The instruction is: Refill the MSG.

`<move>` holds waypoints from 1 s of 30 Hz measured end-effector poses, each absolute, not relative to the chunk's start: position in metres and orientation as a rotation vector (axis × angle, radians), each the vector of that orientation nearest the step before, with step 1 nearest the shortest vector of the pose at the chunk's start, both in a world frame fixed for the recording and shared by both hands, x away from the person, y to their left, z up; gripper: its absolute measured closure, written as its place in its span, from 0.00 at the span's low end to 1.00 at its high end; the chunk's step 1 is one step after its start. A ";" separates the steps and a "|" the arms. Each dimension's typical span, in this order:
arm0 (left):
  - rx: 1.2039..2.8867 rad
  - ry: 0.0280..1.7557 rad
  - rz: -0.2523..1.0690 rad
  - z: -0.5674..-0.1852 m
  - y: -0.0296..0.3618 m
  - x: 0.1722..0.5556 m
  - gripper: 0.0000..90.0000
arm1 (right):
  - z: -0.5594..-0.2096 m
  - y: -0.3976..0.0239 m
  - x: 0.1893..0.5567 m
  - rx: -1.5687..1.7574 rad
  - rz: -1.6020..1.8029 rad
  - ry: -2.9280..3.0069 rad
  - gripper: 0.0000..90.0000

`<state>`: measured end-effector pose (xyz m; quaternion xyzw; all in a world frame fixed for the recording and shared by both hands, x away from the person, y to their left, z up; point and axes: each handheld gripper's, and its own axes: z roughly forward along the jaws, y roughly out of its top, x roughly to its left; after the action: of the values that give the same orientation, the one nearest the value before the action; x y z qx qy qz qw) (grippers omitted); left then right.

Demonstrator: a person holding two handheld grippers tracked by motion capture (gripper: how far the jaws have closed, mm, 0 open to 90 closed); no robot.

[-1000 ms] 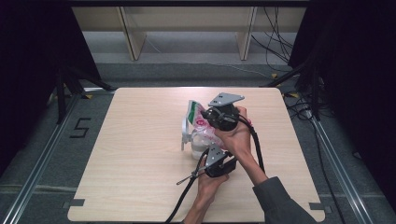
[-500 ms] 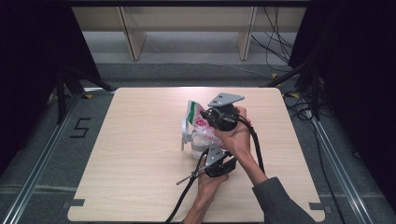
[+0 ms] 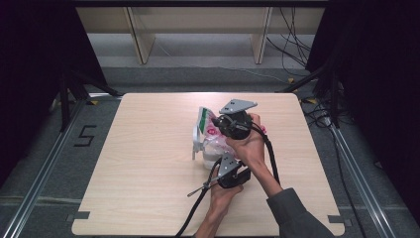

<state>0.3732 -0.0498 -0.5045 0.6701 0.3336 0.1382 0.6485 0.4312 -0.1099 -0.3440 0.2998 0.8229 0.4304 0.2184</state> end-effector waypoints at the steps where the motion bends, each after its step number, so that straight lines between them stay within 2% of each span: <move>1: 1.525 0.765 0.324 -0.504 -0.050 0.373 0.82 | -0.344 -0.110 0.431 0.830 1.203 2.257 1.00; 30: 1.532 0.753 0.328 -0.504 -0.050 0.373 0.82 | -0.342 -0.112 0.431 0.831 1.209 2.274 1.00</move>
<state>0.3735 -0.0502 -0.5039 0.6732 0.3308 0.1440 0.6455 0.4309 -0.1119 -0.3425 0.2997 0.8206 0.4361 0.2160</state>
